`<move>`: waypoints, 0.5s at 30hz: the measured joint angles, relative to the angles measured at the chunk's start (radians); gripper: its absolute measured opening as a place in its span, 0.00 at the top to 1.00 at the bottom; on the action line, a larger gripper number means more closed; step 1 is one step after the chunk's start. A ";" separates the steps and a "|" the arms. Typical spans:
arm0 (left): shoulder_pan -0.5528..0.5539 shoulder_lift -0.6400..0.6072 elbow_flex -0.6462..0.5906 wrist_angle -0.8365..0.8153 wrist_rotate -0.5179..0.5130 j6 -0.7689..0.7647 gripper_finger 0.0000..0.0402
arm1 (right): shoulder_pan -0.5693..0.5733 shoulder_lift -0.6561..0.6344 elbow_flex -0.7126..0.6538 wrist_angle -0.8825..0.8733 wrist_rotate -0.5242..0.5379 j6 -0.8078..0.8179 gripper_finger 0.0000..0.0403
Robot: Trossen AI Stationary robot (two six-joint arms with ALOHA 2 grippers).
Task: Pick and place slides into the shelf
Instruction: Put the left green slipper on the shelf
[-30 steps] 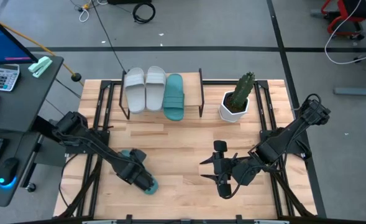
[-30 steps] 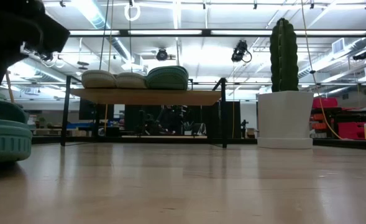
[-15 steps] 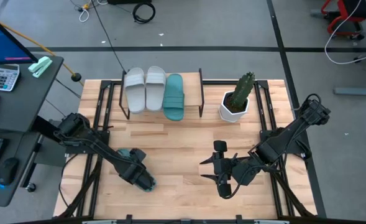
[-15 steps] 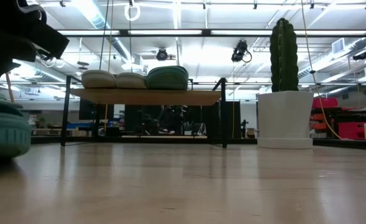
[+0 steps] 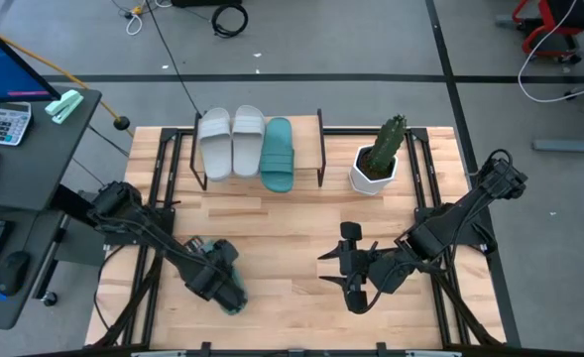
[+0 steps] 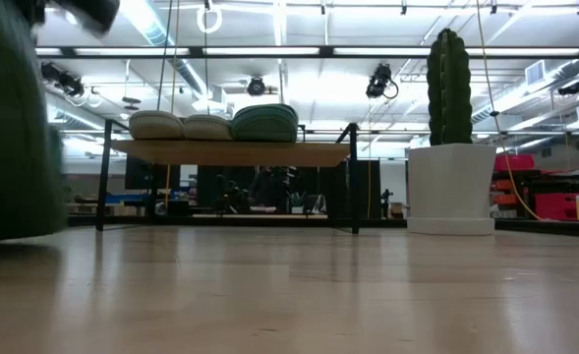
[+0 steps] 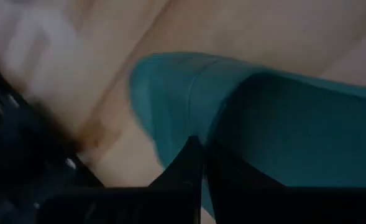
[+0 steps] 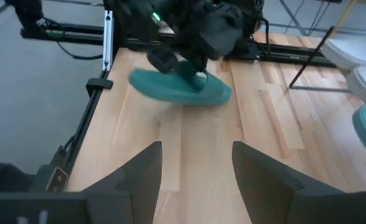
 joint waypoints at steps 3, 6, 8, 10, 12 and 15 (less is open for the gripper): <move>-0.026 0.000 0.084 -0.015 -0.092 0.134 0.97 | -0.010 0.000 0.000 0.000 0.000 0.044 0.50; -0.055 0.000 0.170 -0.066 -0.167 0.255 0.97 | -0.022 0.000 0.000 0.000 0.001 0.058 0.50; -0.068 -0.001 0.228 -0.082 -0.207 0.297 0.97 | -0.027 0.000 0.000 0.000 0.001 0.058 0.50; -0.077 -0.001 0.292 -0.096 -0.247 0.348 0.97 | -0.028 0.000 0.000 0.000 0.000 0.058 0.50; -0.086 -0.001 0.362 -0.103 -0.292 0.402 0.97 | -0.028 0.000 0.000 0.000 0.000 0.054 0.50; -0.092 -0.001 0.467 -0.102 -0.374 0.487 0.97 | -0.028 0.000 0.000 0.000 0.000 0.054 0.50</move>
